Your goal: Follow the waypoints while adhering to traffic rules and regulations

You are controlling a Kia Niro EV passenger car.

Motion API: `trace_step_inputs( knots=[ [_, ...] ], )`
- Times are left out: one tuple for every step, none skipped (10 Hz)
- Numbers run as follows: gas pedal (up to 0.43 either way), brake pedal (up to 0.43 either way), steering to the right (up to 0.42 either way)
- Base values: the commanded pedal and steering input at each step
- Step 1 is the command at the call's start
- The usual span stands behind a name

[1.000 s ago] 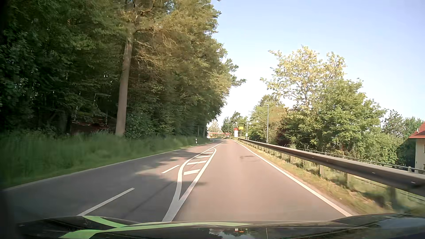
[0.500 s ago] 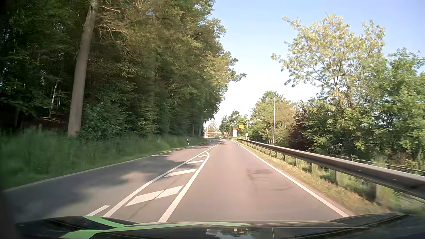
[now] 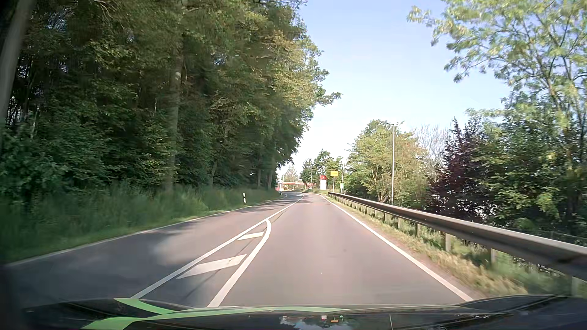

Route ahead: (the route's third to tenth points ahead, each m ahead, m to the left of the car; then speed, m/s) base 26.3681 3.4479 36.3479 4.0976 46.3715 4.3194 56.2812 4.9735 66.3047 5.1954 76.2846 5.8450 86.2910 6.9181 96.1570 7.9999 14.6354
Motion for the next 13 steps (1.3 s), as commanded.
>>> trace_step_inputs(
  knots=[
    [0.000, 0.000, 0.003],
    [0.000, 0.000, 0.004],
    [0.000, 0.000, 0.003],
    [0.000, 0.000, 0.004],
    [0.008, 0.000, 0.003],
    [0.039, 0.000, 0.003],
    [0.047, 0.000, 0.004],
    [0.067, 0.000, 0.003],
    [0.079, 0.000, 0.003],
    [0.079, 0.000, 0.003],
    [0.079, 0.000, 0.003],
    [0.079, 0.000, 0.003],
    [0.079, 0.000, -0.001]
  ],
)
